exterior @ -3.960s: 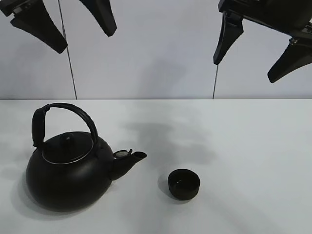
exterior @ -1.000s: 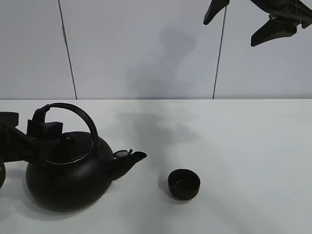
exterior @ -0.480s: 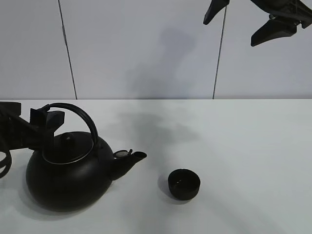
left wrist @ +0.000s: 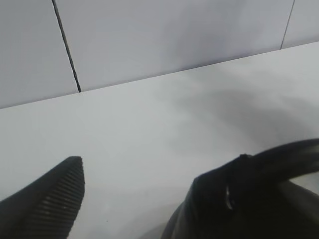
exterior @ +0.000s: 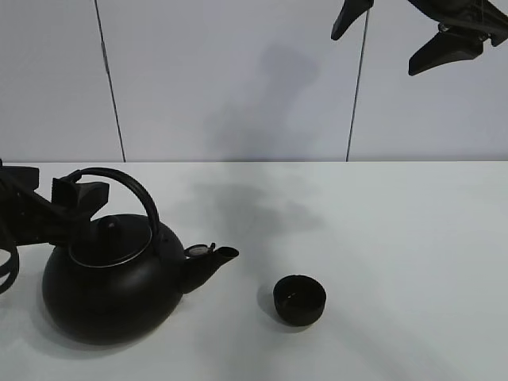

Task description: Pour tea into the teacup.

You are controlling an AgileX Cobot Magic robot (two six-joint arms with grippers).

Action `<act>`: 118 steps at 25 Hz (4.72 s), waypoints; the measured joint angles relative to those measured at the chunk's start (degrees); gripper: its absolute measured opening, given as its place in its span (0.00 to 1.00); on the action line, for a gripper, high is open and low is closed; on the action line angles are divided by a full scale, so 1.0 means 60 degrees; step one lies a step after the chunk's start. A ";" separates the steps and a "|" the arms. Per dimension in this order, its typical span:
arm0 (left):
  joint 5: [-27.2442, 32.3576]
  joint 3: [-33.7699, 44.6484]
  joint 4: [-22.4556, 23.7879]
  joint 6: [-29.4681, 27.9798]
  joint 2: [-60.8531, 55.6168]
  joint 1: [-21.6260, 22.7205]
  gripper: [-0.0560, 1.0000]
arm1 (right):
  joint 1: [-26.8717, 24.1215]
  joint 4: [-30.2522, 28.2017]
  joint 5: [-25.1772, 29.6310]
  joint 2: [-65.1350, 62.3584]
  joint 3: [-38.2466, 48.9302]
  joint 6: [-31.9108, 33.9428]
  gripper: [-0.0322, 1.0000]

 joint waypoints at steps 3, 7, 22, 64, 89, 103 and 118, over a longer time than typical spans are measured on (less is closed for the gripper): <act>0.0000 0.0000 0.0011 0.0000 0.0000 0.0000 0.62 | 0.0000 0.0000 0.0000 0.0000 0.0000 0.0000 0.67; 0.0000 0.0000 0.0052 0.0000 0.0000 0.0000 0.61 | 0.0000 0.0000 0.0000 0.0000 0.0000 0.0000 0.67; 0.0000 0.0000 0.0360 -0.0079 0.0000 0.0000 0.39 | 0.0000 0.0000 -0.0003 0.0000 0.0000 0.0000 0.67; 0.3385 -0.2783 0.2182 0.0534 -0.0491 0.0022 0.16 | 0.0000 0.0000 -0.0011 0.0000 0.0000 0.0000 0.67; 0.4607 -0.3557 0.3011 0.1031 -0.0474 0.0022 0.16 | 0.0000 0.0000 -0.0011 0.0000 0.0000 0.0000 0.67; 0.5045 -0.4057 0.3253 0.1074 0.0013 -0.0344 0.16 | 0.0000 0.0000 -0.0014 0.0000 0.0000 0.0000 0.67; 0.5439 -0.4597 0.3256 0.1982 0.0327 -0.0422 0.15 | 0.0000 0.0000 -0.0014 0.0000 0.0000 0.0000 0.67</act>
